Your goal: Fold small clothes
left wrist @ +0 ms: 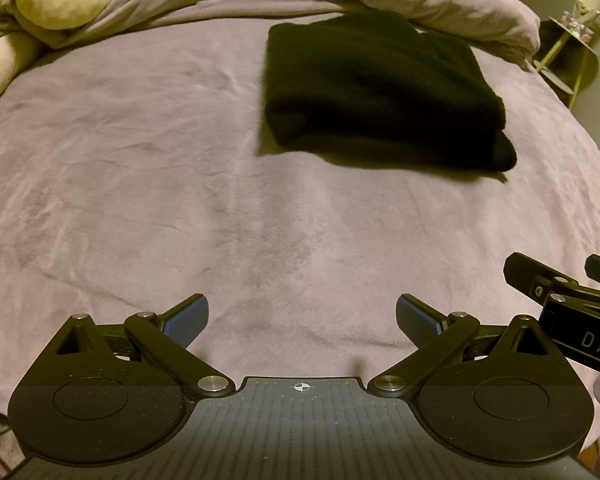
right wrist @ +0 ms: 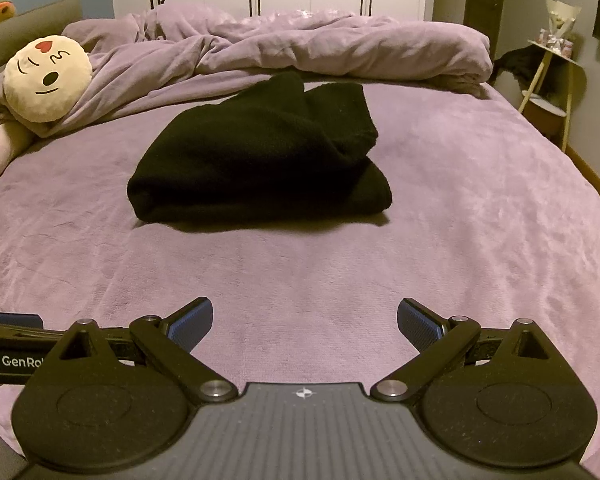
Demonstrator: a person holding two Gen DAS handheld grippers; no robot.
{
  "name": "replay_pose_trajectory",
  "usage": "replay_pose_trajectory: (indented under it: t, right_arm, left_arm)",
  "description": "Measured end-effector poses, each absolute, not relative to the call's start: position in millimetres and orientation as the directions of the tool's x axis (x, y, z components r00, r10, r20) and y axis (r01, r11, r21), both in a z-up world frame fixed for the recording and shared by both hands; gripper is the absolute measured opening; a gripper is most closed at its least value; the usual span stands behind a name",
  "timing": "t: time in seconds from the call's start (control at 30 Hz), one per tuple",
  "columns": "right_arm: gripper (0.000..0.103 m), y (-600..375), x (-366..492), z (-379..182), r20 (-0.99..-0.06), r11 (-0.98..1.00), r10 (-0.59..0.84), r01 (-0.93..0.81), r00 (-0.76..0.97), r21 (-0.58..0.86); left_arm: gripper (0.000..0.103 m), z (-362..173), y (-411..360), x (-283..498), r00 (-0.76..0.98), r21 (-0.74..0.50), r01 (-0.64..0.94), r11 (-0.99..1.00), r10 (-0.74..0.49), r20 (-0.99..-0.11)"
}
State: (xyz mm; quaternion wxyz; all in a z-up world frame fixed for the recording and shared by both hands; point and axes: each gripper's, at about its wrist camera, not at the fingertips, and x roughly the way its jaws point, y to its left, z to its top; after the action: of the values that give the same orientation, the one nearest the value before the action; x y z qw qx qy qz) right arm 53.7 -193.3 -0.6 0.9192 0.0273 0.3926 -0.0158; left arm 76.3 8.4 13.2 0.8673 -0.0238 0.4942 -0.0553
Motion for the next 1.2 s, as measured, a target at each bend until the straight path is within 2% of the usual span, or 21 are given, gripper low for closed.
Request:
replay_pose_trajectory:
  t: [1.2]
  right_arm:
    - [0.099,-192.2,49.9,2.0,-0.72,0.998,-0.007,0.047,0.694,0.036]
  left_arm:
    - [0.102,16.8,9.6,71.4,0.504,-0.105,0.068,0.992,-0.125,-0.855]
